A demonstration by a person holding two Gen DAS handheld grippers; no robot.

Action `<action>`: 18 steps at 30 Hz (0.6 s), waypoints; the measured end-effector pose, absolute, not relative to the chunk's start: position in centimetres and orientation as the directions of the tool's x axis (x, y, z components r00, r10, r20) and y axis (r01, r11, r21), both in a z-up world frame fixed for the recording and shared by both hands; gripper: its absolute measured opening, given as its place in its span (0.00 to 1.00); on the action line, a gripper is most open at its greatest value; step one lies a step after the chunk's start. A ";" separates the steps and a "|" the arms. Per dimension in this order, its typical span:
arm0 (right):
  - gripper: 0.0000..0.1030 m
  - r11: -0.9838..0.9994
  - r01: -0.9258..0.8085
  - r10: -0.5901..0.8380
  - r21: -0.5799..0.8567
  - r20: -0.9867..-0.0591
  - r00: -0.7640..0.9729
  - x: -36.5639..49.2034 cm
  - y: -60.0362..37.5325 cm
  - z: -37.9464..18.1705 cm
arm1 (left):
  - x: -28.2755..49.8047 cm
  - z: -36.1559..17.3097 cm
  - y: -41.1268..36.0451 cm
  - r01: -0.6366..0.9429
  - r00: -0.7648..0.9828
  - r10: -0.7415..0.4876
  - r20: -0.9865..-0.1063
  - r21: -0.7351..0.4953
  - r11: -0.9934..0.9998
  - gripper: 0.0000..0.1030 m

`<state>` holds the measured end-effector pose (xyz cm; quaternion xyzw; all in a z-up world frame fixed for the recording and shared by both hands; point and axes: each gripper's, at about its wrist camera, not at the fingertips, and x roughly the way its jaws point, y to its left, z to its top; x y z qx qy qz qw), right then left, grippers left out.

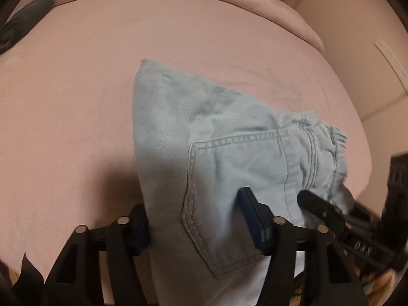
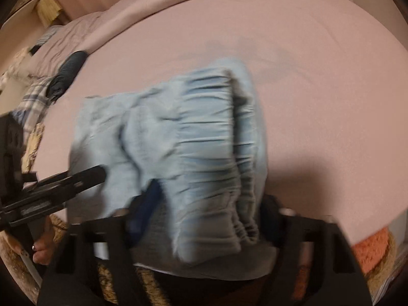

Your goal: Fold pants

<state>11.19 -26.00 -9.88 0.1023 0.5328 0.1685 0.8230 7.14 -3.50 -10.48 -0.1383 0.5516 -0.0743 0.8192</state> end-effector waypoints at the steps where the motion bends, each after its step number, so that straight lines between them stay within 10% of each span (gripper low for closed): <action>1: 0.48 0.923 -0.161 0.385 0.349 -0.840 0.383 11.0 -26.1 -9.7 | 6.9 -10.3 -3.6 -0.034 0.392 -0.265 -0.881 -0.302 0.953 0.50; 6: 0.35 0.937 -0.229 0.343 0.263 -0.815 0.468 8.6 -24.6 -6.5 | 5.2 -7.4 -4.1 -0.027 0.474 -0.240 -0.847 -0.286 0.958 0.21; 18: 0.39 0.906 -0.330 0.414 0.266 -0.727 0.549 16.2 -22.1 -2.9 | 11.1 -2.8 2.1 -0.078 0.617 -0.179 -0.766 -0.286 0.955 0.21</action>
